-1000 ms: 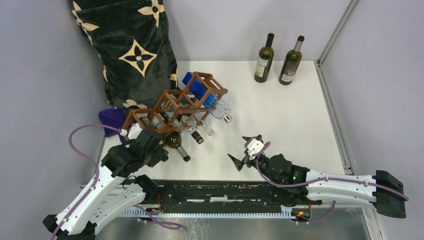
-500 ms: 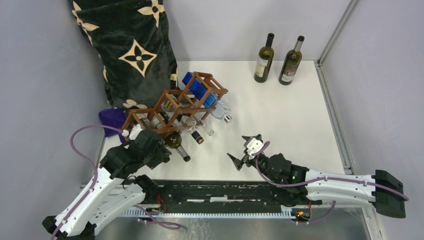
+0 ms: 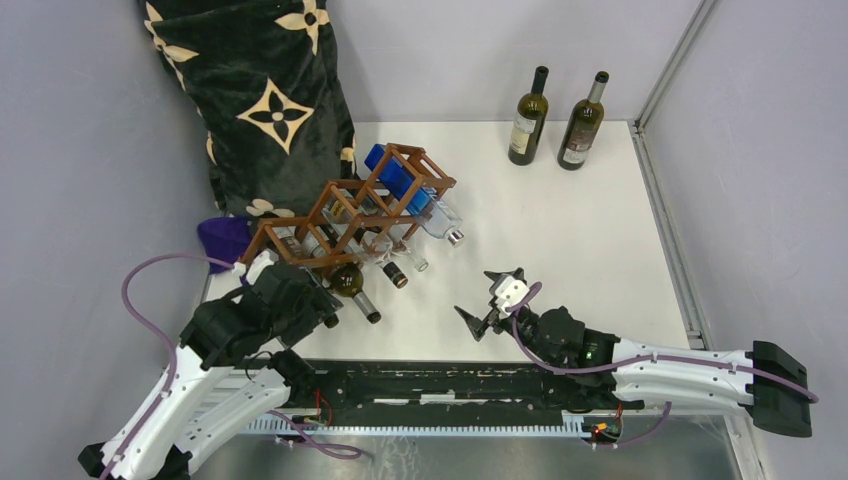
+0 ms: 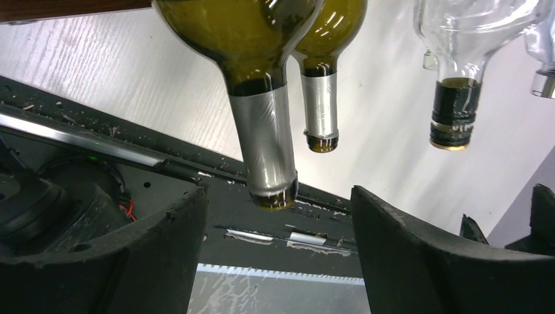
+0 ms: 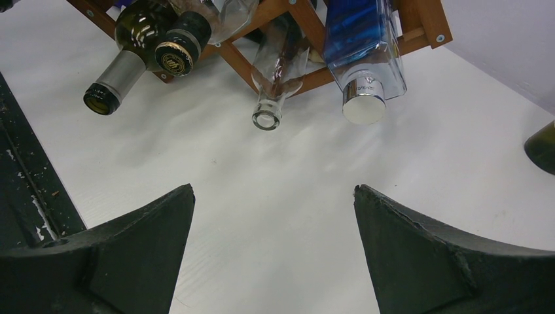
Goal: Put the wine bottle on the wine rack
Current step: Adjust the wine rack at the center of the board, then pick up the wine bottle from the corner of the board.
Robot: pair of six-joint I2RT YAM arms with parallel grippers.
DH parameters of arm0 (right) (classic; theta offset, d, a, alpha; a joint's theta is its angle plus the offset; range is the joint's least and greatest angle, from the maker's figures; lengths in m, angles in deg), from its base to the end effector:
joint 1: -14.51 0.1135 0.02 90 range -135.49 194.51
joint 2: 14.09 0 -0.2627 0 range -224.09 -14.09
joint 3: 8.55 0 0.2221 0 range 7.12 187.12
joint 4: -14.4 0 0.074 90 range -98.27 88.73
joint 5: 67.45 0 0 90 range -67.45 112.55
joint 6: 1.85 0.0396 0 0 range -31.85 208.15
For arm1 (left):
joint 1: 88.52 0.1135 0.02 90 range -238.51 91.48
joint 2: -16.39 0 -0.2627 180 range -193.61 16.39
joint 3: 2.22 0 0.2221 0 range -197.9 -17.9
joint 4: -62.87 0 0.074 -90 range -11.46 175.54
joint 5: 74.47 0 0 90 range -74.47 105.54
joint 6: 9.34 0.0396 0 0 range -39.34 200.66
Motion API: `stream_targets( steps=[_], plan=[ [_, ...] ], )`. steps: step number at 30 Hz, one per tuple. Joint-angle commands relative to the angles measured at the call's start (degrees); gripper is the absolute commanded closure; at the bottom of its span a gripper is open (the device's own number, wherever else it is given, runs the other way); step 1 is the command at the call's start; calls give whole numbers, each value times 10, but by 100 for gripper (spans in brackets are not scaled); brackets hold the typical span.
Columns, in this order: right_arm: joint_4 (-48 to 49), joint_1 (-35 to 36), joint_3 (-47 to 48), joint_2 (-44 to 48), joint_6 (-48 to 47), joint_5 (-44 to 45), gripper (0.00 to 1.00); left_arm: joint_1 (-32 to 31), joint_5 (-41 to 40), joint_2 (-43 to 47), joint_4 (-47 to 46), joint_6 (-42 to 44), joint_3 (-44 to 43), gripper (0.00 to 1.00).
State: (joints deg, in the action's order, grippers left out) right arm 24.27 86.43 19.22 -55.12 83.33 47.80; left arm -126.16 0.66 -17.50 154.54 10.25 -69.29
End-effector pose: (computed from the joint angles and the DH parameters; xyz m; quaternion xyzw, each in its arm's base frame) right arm 0.0619 0.1351 0.2285 -0.3233 0.6498 0.2373 0.6457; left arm 0.0430 -0.0203 0.2858 -0.3029 0.9057 -0.1447 0.2589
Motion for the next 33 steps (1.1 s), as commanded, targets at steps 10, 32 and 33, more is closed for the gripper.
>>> stream_targets(
  steps=[10,32,33],
  plan=[
    [-10,-2,35,14,-5,-12,2,-1,23,22,35,144,-145,14],
    [-57,-2,85,-13,0,2,2,-1,113,-17,-453,520,-78,0],
    [-64,-3,94,-21,-1,8,2,-1,100,-34,-471,539,-76,0]
  ],
)
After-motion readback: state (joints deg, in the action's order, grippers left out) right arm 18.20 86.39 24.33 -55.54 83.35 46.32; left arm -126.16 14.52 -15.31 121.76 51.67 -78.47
